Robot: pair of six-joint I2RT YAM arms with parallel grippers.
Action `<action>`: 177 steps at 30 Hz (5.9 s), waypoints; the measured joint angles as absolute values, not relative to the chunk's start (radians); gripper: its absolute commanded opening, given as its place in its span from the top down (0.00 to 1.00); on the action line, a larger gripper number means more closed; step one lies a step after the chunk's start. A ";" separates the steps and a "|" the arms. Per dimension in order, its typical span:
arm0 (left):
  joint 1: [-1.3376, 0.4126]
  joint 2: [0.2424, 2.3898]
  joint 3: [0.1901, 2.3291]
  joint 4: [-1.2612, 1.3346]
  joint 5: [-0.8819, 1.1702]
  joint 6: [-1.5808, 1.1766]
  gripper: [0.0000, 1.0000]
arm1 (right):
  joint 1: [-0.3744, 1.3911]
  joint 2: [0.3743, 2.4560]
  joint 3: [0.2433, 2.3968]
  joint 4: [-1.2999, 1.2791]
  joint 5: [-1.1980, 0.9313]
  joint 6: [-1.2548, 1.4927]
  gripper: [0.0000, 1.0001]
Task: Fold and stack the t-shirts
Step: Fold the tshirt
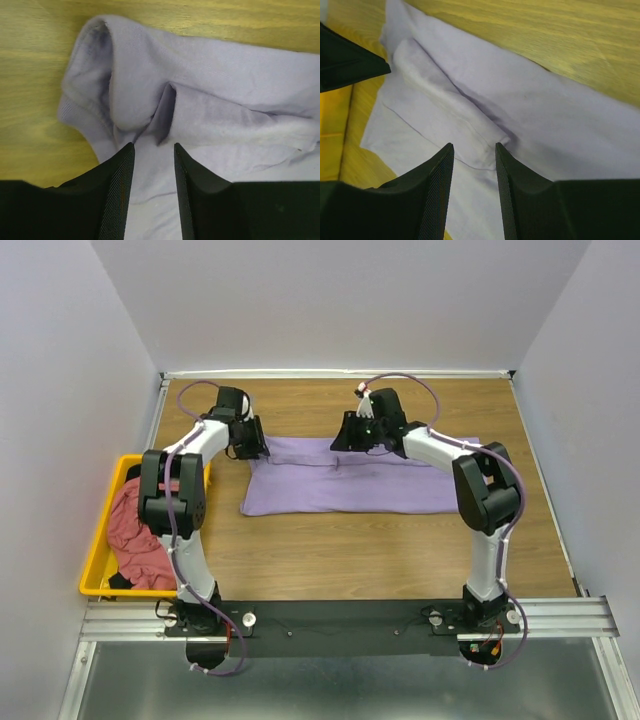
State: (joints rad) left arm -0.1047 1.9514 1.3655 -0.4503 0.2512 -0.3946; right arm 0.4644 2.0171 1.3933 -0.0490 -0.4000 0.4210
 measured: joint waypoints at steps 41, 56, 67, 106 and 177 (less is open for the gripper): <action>-0.315 1.692 1.192 -0.233 0.140 -0.517 0.57 | 0.414 1.689 1.152 -0.313 0.053 0.246 0.49; -0.353 1.882 1.188 -0.273 0.110 -0.503 0.57 | 0.428 1.658 0.952 -0.471 0.044 0.346 0.48; -0.353 2.220 1.699 -0.398 0.079 -0.440 0.57 | 0.876 1.747 1.053 -0.490 -0.103 0.467 0.48; -0.463 2.172 1.643 -0.430 -0.093 -0.644 0.51 | 0.889 1.561 0.911 -0.677 -0.119 0.393 0.26; -0.883 1.258 0.680 -0.688 -0.129 -1.145 0.50 | 0.783 1.343 0.653 -0.568 -0.130 0.709 0.43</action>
